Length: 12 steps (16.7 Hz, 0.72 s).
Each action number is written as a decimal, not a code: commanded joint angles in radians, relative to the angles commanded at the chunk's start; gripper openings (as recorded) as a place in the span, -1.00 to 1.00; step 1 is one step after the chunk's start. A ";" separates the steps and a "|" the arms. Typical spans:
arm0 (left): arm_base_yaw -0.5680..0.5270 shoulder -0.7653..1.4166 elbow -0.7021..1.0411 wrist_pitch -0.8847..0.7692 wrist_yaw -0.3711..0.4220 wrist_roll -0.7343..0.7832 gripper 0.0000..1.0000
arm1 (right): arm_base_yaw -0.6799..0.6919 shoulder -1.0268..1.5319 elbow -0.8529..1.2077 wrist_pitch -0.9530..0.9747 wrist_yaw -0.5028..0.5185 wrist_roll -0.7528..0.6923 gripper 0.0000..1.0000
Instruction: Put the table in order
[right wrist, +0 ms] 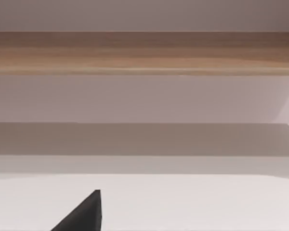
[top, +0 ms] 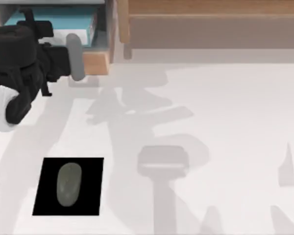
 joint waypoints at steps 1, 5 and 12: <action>0.000 0.000 0.000 0.000 0.000 0.000 0.36 | 0.000 0.000 0.000 0.000 0.000 0.000 1.00; 0.000 0.000 0.000 0.000 0.000 0.000 0.96 | 0.000 0.000 0.000 0.000 0.000 0.000 1.00; 0.000 0.000 0.000 0.000 0.000 0.000 1.00 | 0.000 0.000 0.000 0.000 0.000 0.000 1.00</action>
